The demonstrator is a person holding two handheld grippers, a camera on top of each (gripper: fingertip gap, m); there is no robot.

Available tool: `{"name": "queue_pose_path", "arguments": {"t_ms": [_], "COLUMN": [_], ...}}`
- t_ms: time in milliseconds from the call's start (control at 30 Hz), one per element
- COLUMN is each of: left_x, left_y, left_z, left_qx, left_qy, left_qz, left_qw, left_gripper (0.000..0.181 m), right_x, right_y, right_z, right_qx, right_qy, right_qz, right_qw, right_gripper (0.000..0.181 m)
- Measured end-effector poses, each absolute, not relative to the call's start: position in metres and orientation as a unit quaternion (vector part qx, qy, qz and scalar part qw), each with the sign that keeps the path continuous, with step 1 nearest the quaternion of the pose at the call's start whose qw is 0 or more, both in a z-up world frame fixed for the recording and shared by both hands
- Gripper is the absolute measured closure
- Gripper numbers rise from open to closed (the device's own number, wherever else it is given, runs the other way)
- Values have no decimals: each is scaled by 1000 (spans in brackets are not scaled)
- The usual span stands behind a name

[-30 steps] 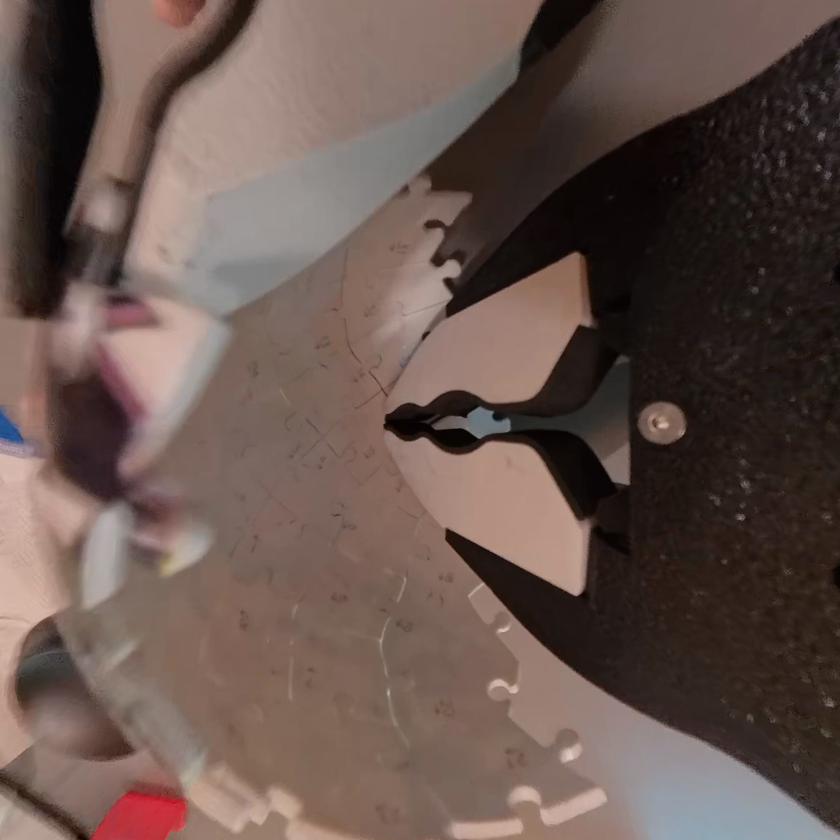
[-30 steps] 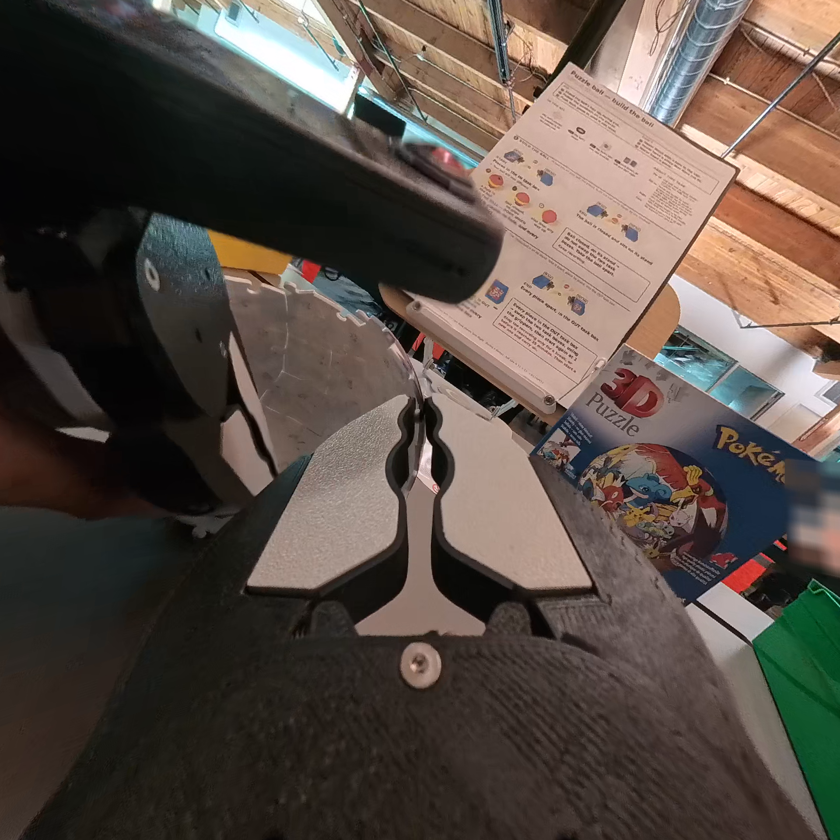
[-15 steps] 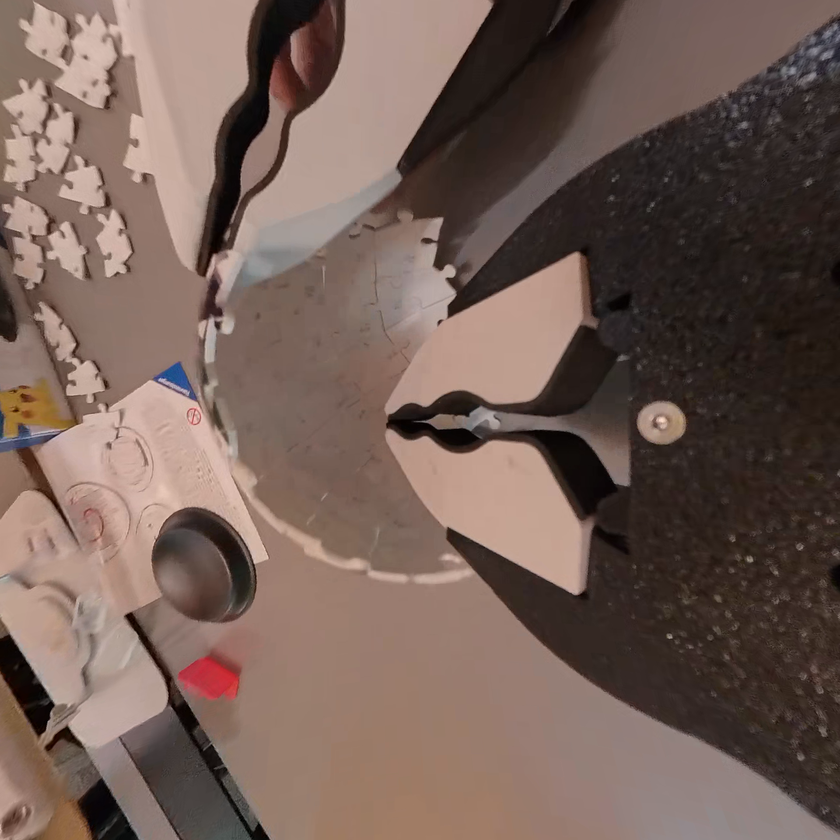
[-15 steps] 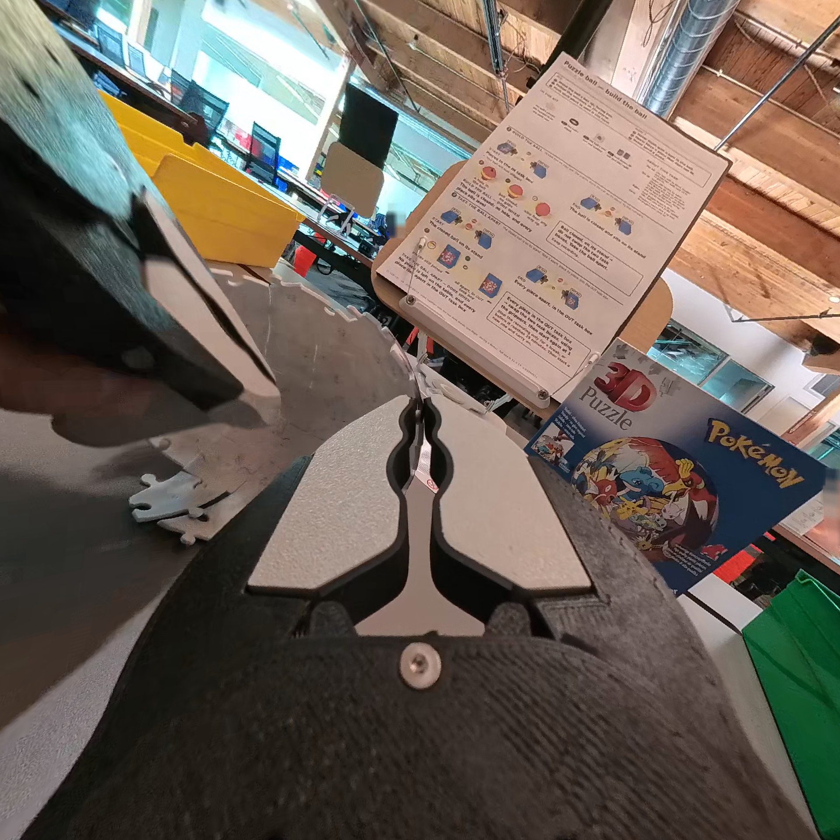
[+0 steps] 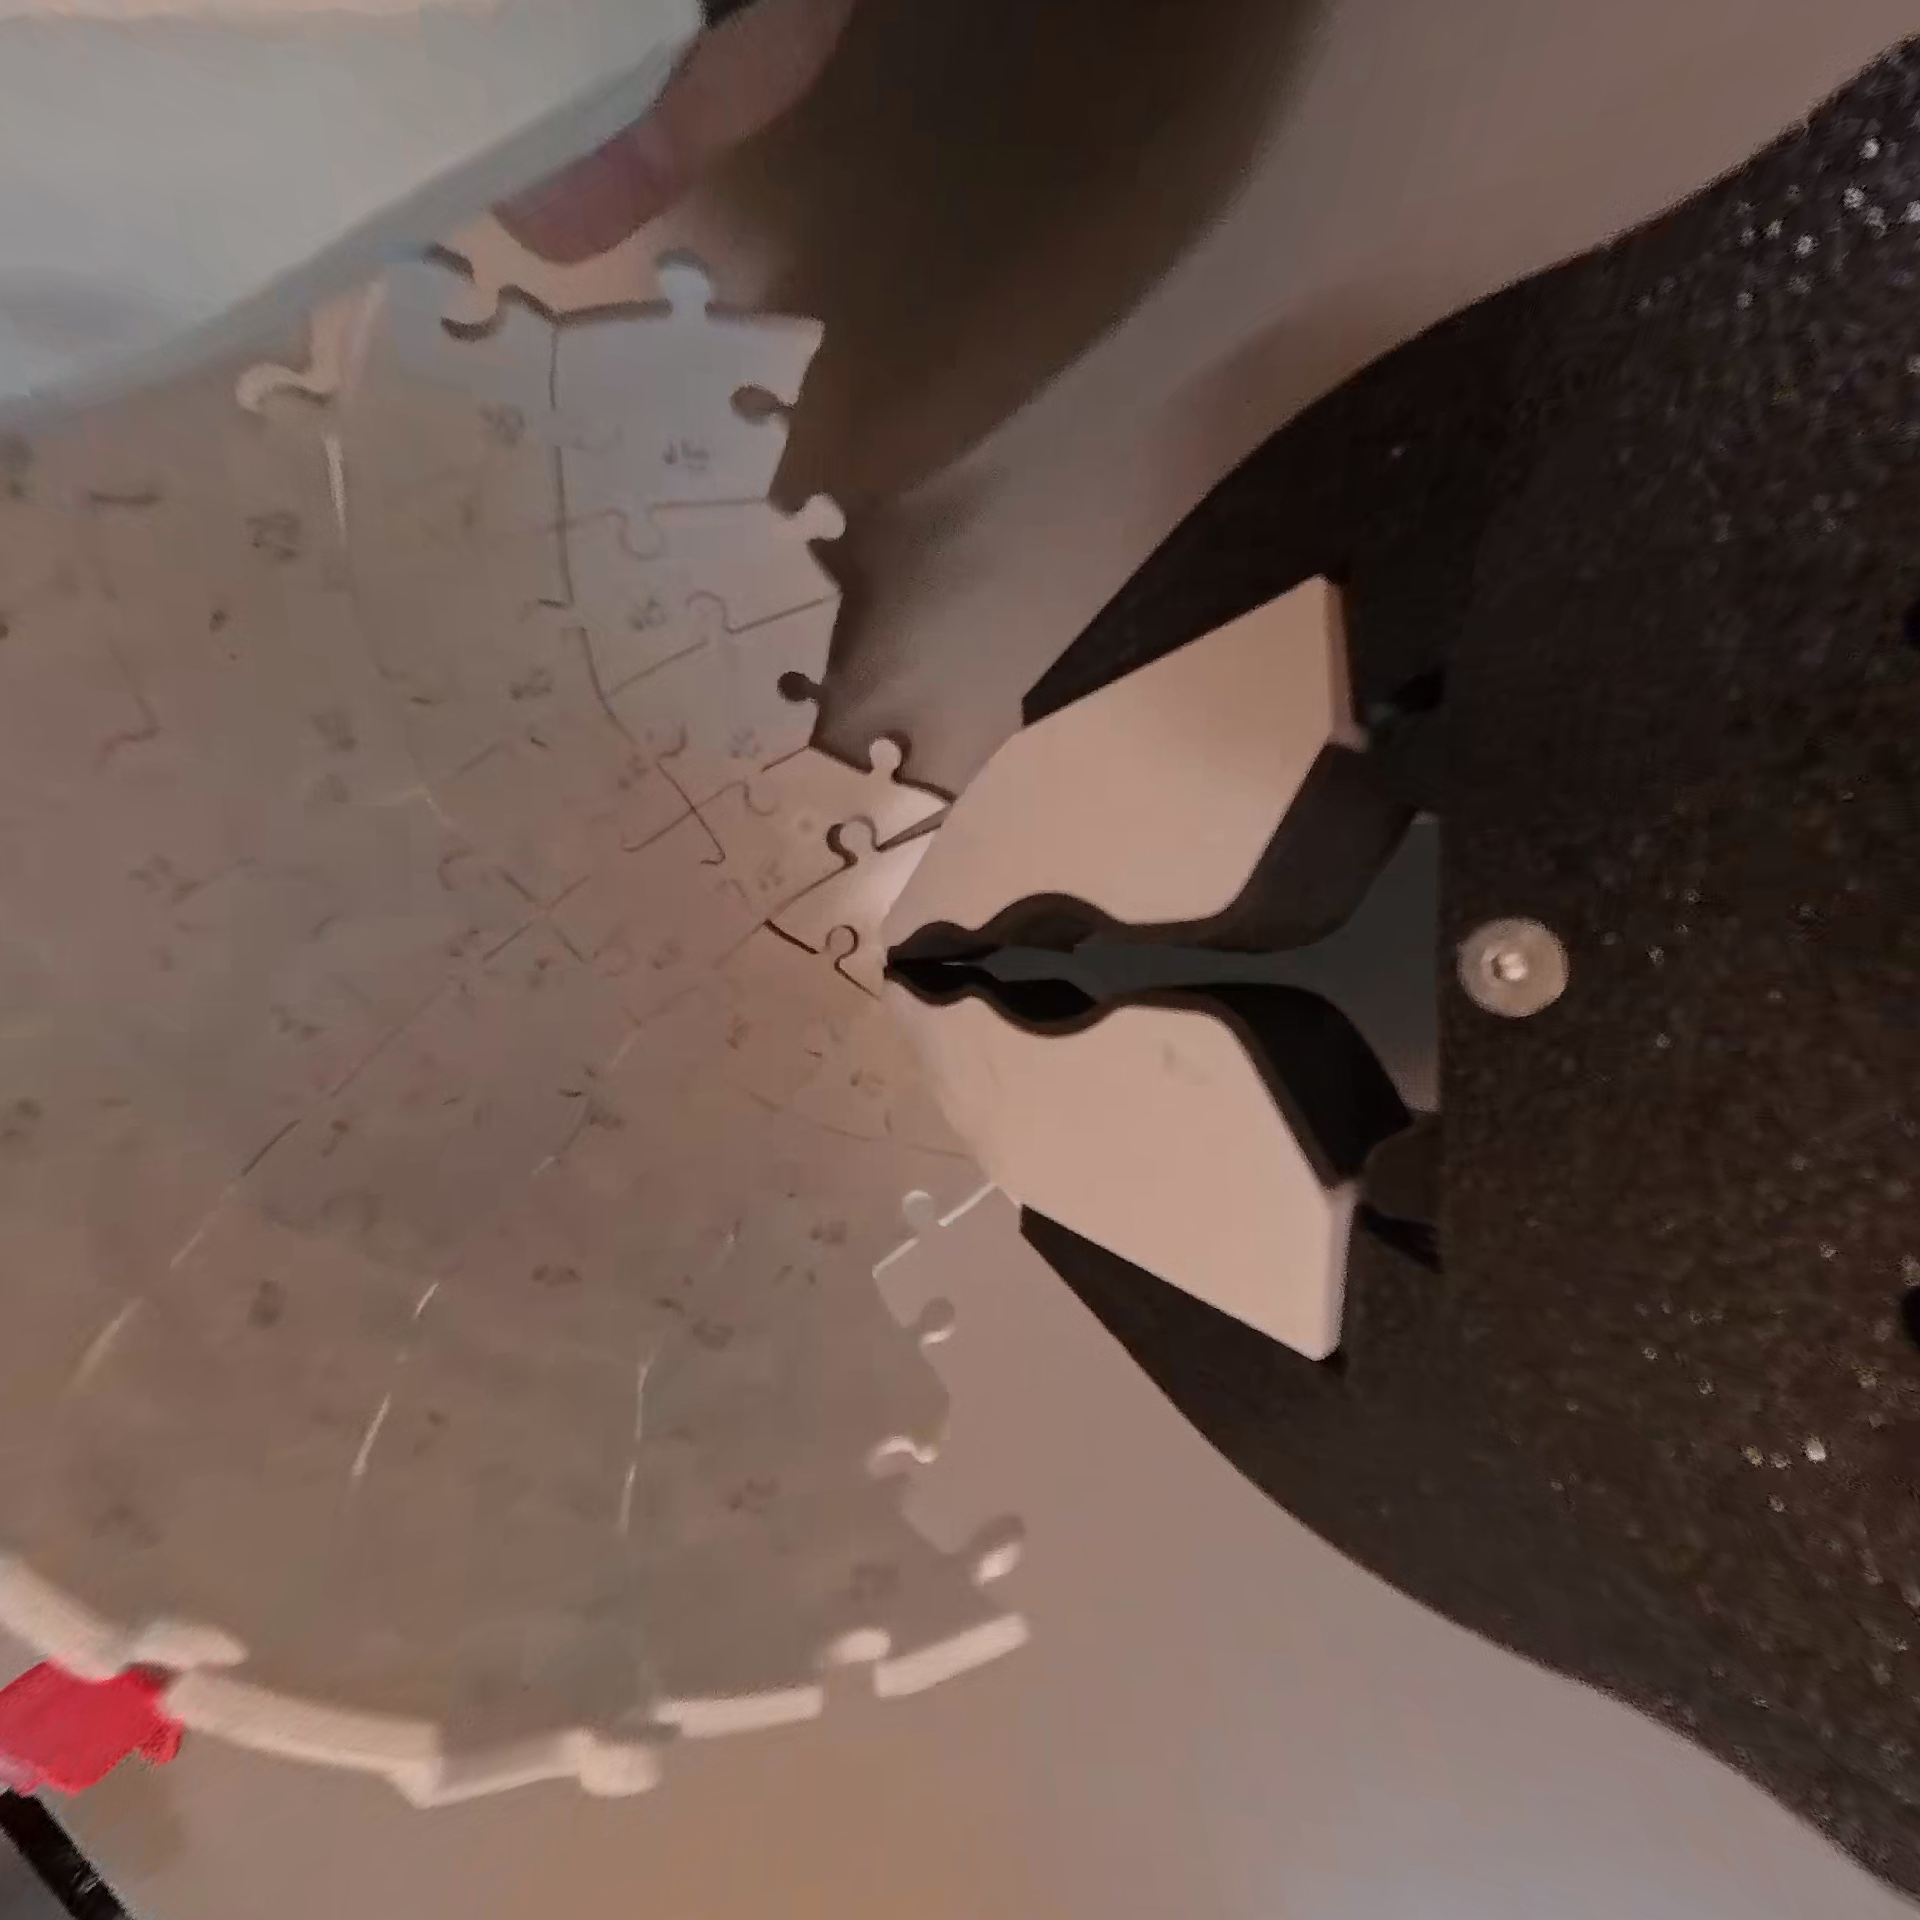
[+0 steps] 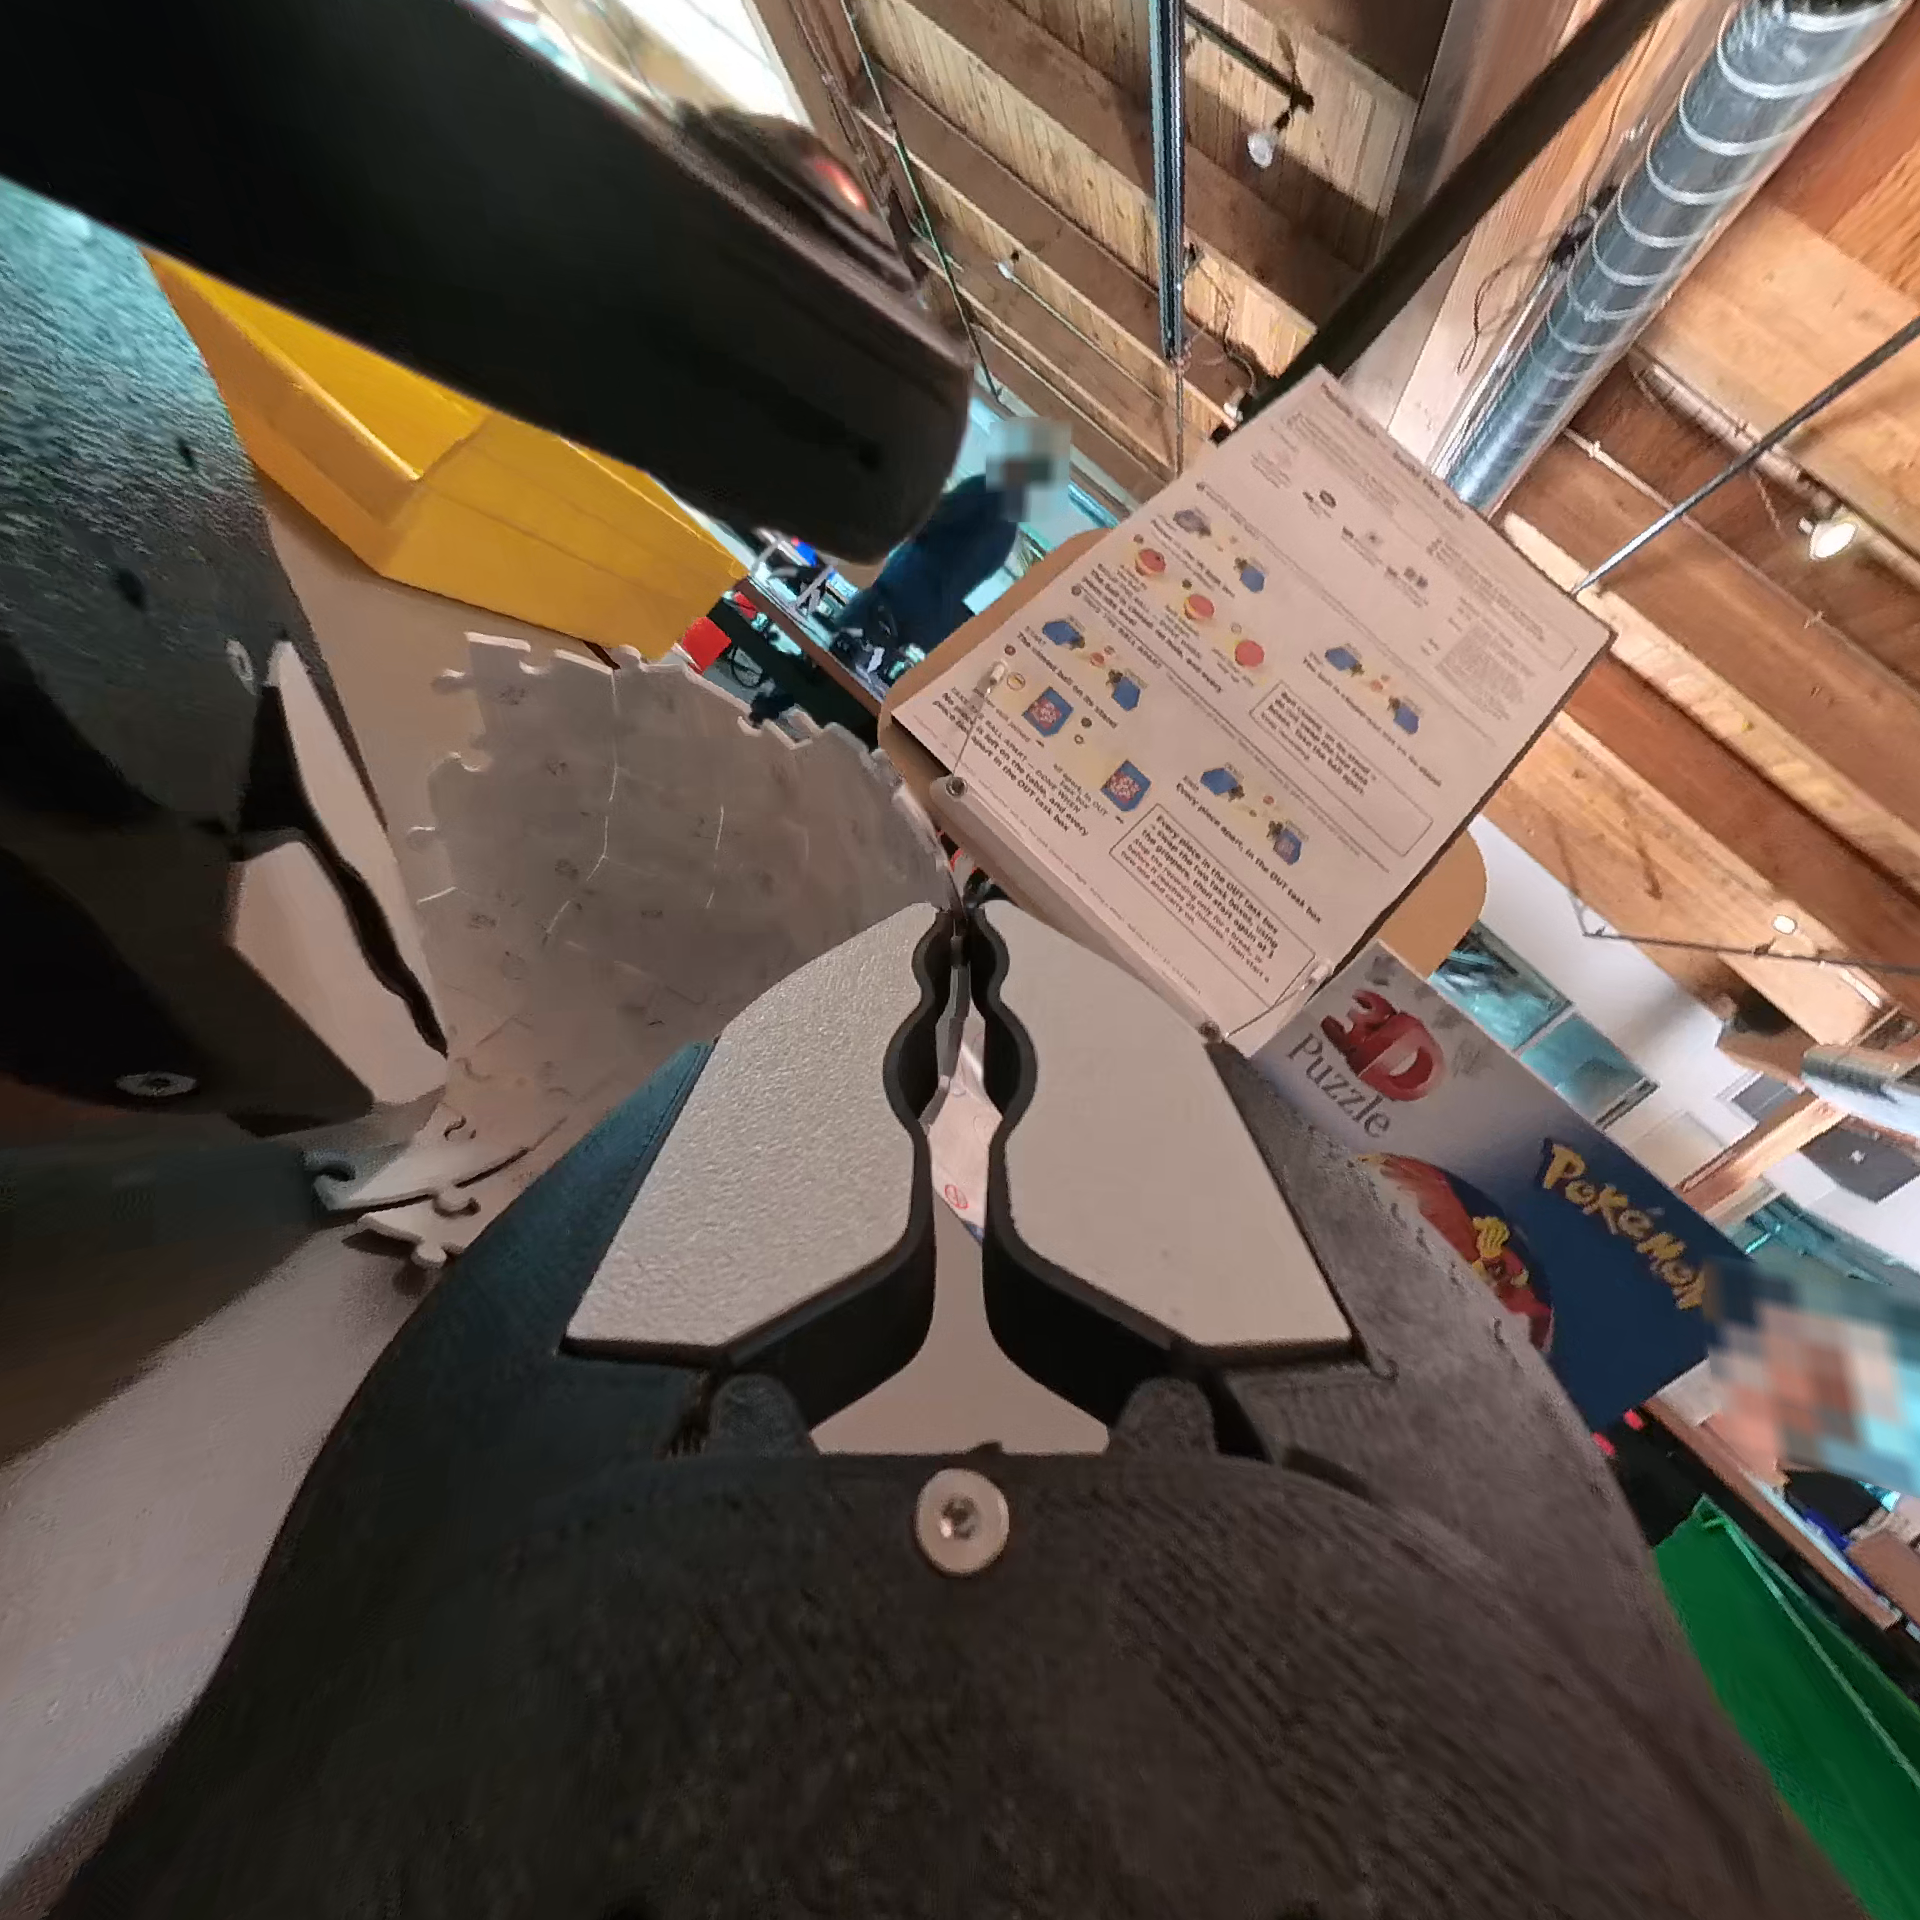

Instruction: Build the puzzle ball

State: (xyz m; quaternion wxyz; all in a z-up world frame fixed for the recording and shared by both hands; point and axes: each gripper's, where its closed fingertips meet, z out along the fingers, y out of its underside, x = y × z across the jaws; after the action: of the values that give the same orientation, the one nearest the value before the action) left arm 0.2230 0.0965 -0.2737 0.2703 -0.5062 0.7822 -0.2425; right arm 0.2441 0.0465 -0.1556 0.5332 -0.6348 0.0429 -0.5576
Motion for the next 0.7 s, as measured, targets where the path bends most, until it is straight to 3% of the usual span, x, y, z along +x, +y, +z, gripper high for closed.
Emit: {"name": "queue_pose_path", "arguments": {"t_ms": [700], "left_x": [223], "left_y": [97], "left_z": [-264], "left_qx": [-546], "left_qy": [728], "left_qz": [-307], "left_qw": [280], "left_gripper": [181], "right_x": [224], "right_y": [55], "right_z": [-154], "right_qx": [-631], "right_qy": [2], "right_qz": [-583], "right_qw": [511], "right_gripper": [177]}}
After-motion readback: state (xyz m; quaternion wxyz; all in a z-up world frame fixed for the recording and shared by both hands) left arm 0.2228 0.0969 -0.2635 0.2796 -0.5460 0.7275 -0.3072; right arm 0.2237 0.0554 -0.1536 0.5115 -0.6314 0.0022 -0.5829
